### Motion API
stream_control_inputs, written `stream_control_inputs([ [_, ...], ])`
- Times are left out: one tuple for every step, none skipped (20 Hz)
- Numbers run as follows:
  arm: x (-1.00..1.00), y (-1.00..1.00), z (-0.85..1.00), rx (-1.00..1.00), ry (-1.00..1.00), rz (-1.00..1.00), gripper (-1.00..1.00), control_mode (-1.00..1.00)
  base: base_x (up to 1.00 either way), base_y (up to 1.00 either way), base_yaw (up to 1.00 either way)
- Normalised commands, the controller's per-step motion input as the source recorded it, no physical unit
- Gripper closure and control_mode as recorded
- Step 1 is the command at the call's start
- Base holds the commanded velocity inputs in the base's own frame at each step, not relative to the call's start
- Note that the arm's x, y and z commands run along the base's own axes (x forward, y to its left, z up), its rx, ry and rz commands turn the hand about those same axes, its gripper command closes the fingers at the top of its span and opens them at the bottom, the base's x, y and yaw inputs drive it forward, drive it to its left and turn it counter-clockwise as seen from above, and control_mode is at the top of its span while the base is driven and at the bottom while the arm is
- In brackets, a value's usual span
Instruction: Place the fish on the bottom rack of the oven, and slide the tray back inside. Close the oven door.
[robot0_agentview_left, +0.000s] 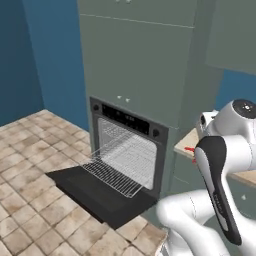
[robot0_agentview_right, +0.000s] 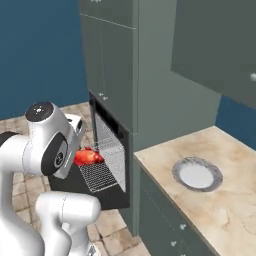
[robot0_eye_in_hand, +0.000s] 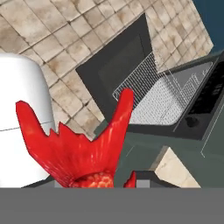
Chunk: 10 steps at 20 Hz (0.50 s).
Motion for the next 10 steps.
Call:
stream_control_inputs([
  [0.0, 0.0, 0.0, 0.0, 0.0, 0.0, 1.0, 1.0, 0.49, 0.16, 0.37],
  [0.0, 0.0, 0.0, 0.0, 0.0, 0.0, 1.0, 1.0, 0.51, 0.19, 0.36],
  [0.0, 0.0, 0.0, 0.0, 0.0, 0.0, 1.0, 1.0, 0.54, 0.2, 0.35],
  [0.0, 0.0, 0.0, 0.0, 0.0, 0.0, 1.0, 1.0, 0.51, 0.14, 0.35],
  [0.0, 0.0, 0.0, 0.0, 0.0, 0.0, 1.0, 1.0, 0.51, 0.06, 0.34],
  [0.0, 0.0, 0.0, 0.0, 0.0, 0.0, 1.0, 1.0, 0.51, 0.0, 0.32],
  [0.0, 0.0, 0.0, 0.0, 0.0, 0.0, 1.0, 1.0, 0.51, 0.0, 0.31],
  [0.0, 0.0, 0.0, 0.0, 0.0, 0.0, 1.0, 1.0, 0.54, 0.0, 0.29],
  [0.0, 0.0, 0.0, 0.0, 0.0, 0.0, 1.0, 1.0, 0.54, 0.0, 0.25],
  [0.0, 0.0, 0.0, 0.0, 0.0, 0.0, 1.0, 1.0, 0.51, 0.0, 0.22],
])
